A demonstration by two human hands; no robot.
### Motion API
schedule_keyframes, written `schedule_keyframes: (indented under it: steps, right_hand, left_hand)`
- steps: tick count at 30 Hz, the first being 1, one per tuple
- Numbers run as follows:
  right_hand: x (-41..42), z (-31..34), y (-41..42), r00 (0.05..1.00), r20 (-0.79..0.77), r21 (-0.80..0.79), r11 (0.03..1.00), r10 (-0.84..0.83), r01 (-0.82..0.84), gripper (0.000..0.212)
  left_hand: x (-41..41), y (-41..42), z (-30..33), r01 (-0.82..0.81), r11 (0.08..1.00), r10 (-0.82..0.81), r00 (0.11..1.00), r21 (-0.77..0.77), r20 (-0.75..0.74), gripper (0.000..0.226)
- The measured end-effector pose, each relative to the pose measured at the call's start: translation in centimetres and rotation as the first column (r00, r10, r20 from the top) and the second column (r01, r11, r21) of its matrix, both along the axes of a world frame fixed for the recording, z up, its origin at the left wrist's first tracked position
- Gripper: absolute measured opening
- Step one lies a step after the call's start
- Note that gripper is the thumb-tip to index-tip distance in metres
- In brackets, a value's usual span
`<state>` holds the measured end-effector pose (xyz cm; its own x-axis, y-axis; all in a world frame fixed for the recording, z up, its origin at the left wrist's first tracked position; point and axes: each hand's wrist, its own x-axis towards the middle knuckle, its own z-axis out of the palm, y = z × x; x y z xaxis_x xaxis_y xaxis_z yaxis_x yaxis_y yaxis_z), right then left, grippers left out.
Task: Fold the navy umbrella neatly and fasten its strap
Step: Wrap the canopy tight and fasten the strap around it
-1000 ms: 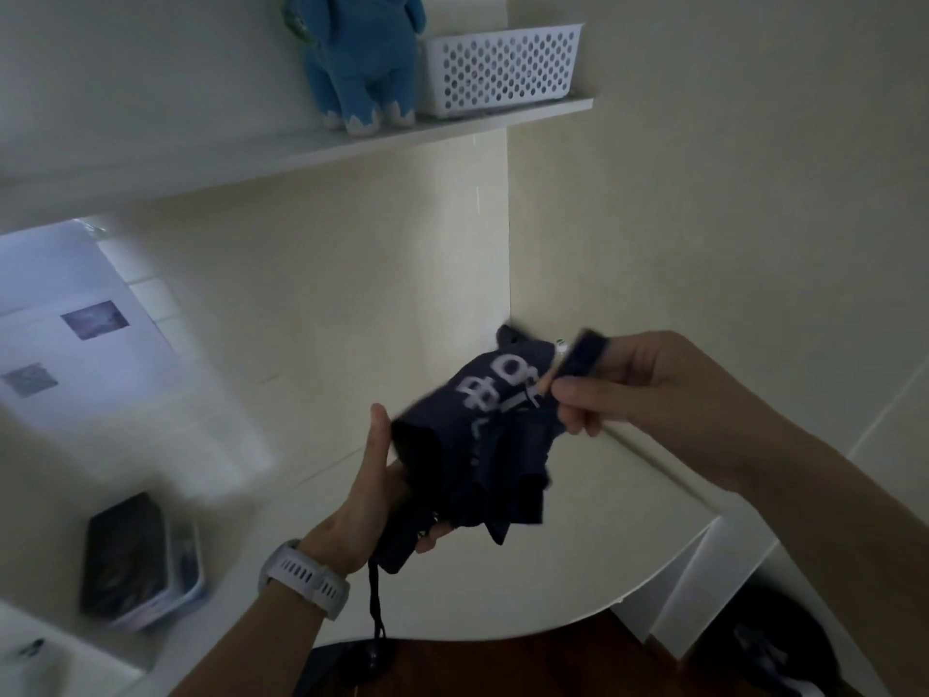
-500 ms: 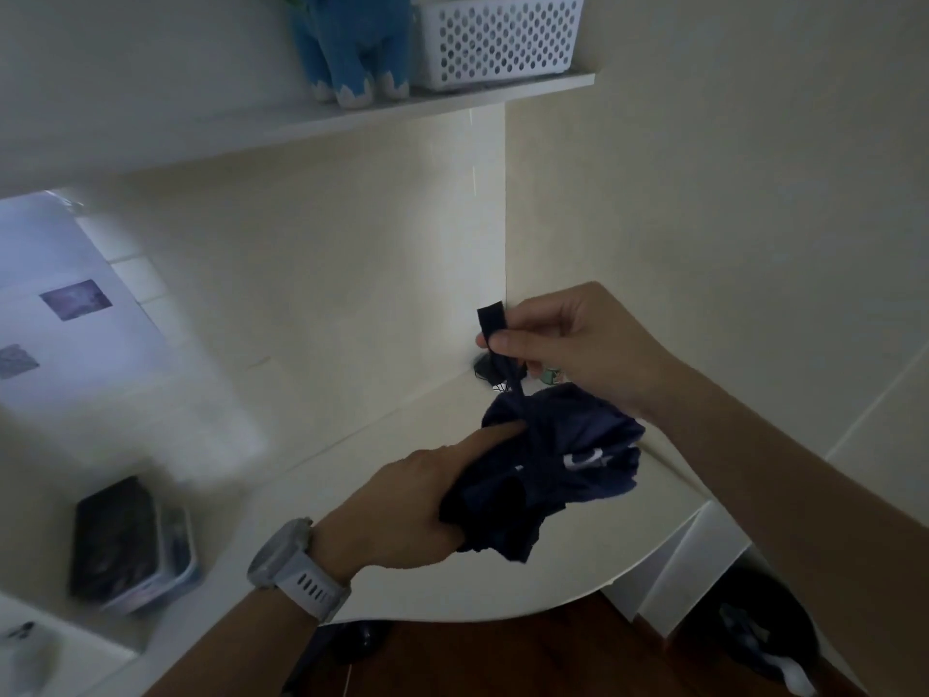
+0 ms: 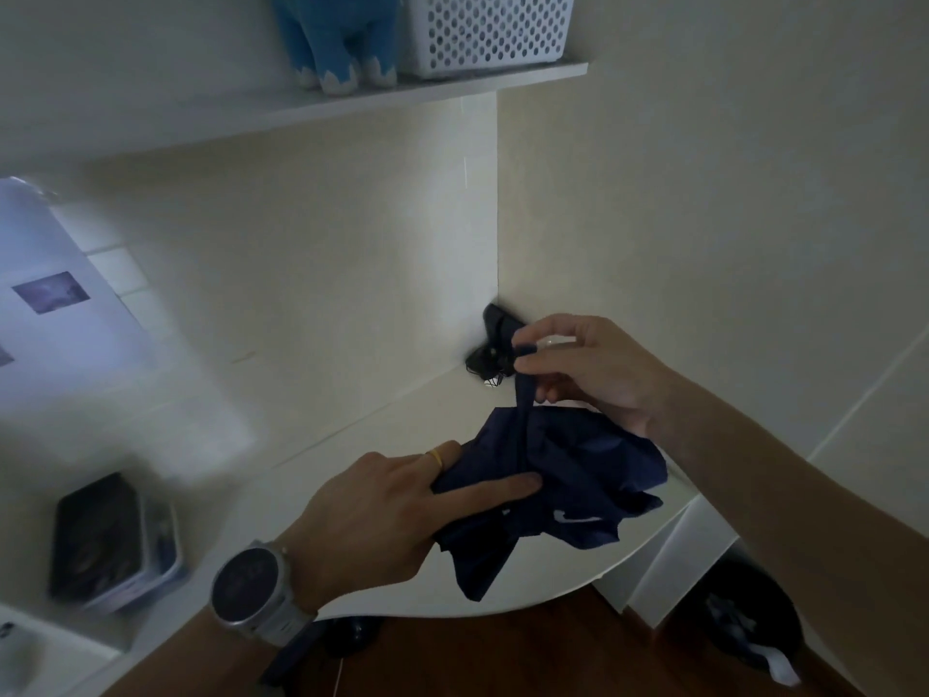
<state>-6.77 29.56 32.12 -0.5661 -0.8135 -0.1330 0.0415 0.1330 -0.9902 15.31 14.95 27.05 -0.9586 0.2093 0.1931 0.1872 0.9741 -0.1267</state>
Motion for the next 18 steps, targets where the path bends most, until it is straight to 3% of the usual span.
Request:
schedule_keyframes:
  steps: [3, 5, 7, 9, 10, 11, 12, 14, 16, 18]
  right_hand:
    - [-0.3, 0.6, 1.5, 0.995, 0.033, -0.021, 0.996, 0.091, -0.090, 0.032]
    - [-0.3, 1.3, 2.6, 0.986, -0.058, -0.038, 0.987, 0.155, -0.158, 0.020]
    - [0.4, 1.9, 3.6, 0.973, -0.168, -0.032, 0.985, 0.160, -0.168, 0.024]
    - [1.8, 2.3, 4.8, 0.902, -0.410, 0.048, 0.991, 0.135, -0.126, 0.071]
    - [2.8, 2.3, 5.4, 0.822, -0.550, 0.118, 0.988, 0.148, -0.099, 0.100]
    - [3.8, 2.1, 5.9, 0.728, -0.657, 0.208, 0.975, 0.195, -0.073, 0.115]
    - [4.5, 1.6, 6.2, 0.642, -0.729, 0.268, 0.962, 0.238, -0.052, 0.113]
    - [4.2, -0.1, 6.3, 0.593, -0.783, 0.224, 0.975, 0.188, -0.013, 0.068]
    - [3.2, -1.5, 5.9, 0.694, -0.719, 0.108, 0.992, 0.032, 0.066, 0.021]
    - [2.5, -2.1, 5.4, 0.767, -0.640, 0.080, 0.990, -0.040, 0.119, 0.010]
  left_hand:
    - [0.1, 0.1, -0.2, 0.006, 0.999, -0.007, 1.000, 0.037, 0.014, 0.086]
    - [0.1, 0.1, -0.2, -0.006, 0.998, 0.005, 1.000, 0.067, 0.014, 0.084]
    - [0.1, 0.1, -0.2, -0.022, 0.995, 0.020, 0.999, 0.095, 0.025, 0.084]
    - [0.2, 0.1, -0.3, -0.036, 0.990, 0.030, 0.999, 0.134, 0.042, 0.088]
    - [0.2, 0.1, -0.3, -0.046, 0.985, 0.037, 0.998, 0.164, 0.055, 0.092]
    - [0.1, 0.2, -0.3, -0.057, 0.979, 0.045, 0.997, 0.198, 0.065, 0.094]
    - [0.1, 0.1, -0.2, -0.068, 0.971, 0.054, 0.996, 0.231, 0.070, 0.094]
    - [0.0, -0.1, 0.0, -0.086, 0.956, 0.070, 0.995, 0.280, 0.067, 0.093]
    - [0.0, -0.1, 0.0, -0.088, 0.946, 0.069, 0.995, 0.314, 0.070, 0.092]
    - [0.0, 0.2, -0.1, -0.083, 0.918, 0.052, 0.995, 0.387, 0.090, 0.091]
